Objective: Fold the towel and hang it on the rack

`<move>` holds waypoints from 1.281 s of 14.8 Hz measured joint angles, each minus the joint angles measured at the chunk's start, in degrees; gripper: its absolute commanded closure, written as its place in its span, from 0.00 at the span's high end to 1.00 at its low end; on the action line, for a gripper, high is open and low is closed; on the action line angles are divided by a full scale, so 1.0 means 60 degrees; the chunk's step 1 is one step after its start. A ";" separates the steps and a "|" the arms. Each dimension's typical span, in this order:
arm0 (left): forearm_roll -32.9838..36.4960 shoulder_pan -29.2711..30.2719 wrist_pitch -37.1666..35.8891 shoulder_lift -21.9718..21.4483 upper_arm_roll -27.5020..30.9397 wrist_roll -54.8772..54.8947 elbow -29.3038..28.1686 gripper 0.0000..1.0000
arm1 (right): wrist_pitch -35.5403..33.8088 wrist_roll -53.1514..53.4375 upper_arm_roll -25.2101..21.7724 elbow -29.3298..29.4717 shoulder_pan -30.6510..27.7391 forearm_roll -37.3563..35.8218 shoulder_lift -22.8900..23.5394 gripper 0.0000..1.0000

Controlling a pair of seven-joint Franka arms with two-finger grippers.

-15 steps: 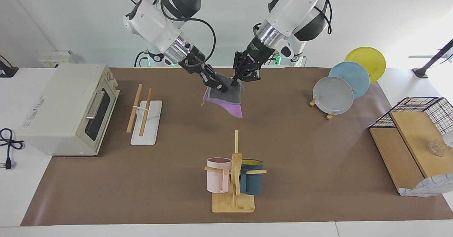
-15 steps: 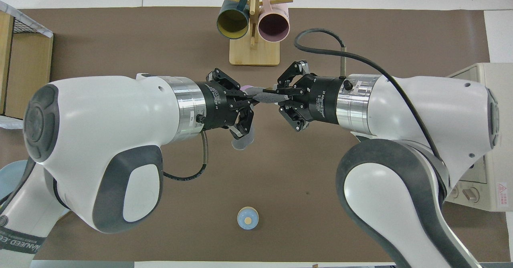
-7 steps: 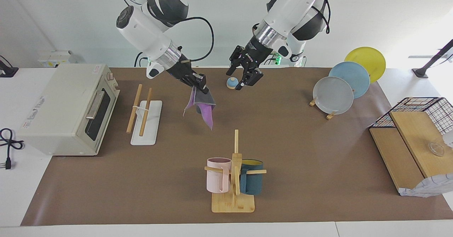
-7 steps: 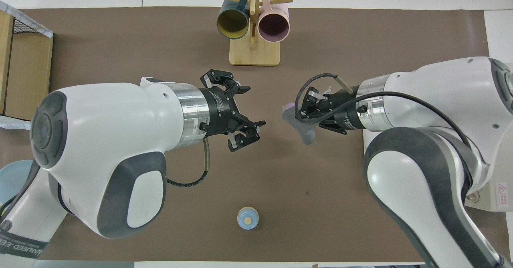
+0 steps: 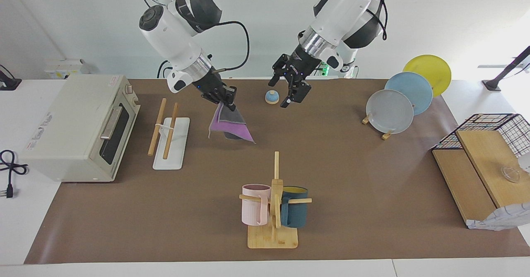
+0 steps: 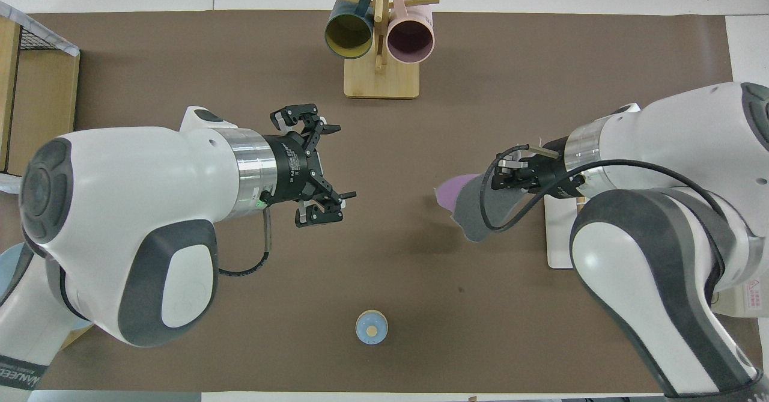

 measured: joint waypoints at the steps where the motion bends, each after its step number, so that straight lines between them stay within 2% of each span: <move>1: 0.0000 0.0401 -0.0328 -0.0035 0.0015 0.1019 -0.0031 1.00 | 0.0000 -0.0424 -0.0009 -0.0274 -0.0246 -0.0040 -0.0095 0.00; 5: 0.0010 0.2092 -0.1214 -0.0111 0.0088 0.5083 -0.0054 1.00 | 0.0004 -0.1886 -0.0018 -0.0857 -0.0942 -0.0908 -0.0263 0.00; 9: 0.0744 0.3110 -0.1555 -0.0127 0.0115 0.8457 -0.0014 1.00 | 0.0027 -0.2201 0.0018 -0.0875 -0.0945 -0.2289 -0.0303 0.00; 14: 0.2653 0.3451 -0.2327 -0.0117 0.0111 1.1796 0.0464 1.00 | 0.0615 -0.3185 0.0001 -0.1006 -0.1246 -0.3385 -0.0313 0.00; 19: 0.4196 0.3442 -0.4100 0.0440 0.0169 1.4479 0.2057 1.00 | 0.0663 -0.3793 -0.0001 -0.1028 -0.1643 -0.4062 -0.0314 0.00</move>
